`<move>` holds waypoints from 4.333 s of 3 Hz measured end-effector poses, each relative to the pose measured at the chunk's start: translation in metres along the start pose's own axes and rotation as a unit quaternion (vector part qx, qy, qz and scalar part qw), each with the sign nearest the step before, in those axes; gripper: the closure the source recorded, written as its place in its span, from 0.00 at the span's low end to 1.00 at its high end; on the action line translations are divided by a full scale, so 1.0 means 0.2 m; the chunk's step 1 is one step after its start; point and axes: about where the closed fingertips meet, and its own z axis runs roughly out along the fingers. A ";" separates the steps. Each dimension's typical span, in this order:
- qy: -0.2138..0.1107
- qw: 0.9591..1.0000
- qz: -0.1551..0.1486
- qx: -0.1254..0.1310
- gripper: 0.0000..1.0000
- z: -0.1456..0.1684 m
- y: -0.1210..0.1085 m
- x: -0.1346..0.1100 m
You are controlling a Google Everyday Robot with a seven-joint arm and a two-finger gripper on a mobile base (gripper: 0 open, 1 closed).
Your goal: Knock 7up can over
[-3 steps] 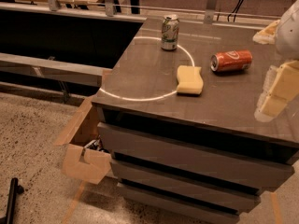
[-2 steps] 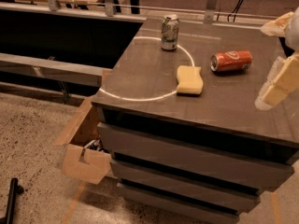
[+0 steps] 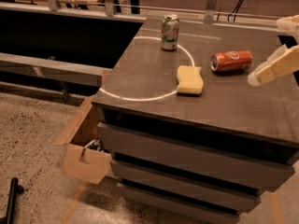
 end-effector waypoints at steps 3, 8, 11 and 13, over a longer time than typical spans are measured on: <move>-0.085 0.995 0.052 0.024 0.00 0.10 -0.17 -0.05; -0.191 0.972 0.103 0.088 0.00 0.80 -0.58 -0.35; -0.202 0.962 0.159 0.094 0.00 1.27 -0.64 -0.53; -0.215 0.967 0.137 0.030 0.00 1.50 -0.62 -0.61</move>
Offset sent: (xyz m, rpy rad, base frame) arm 0.0335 -0.0035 0.0028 0.1522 -0.0655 -0.0468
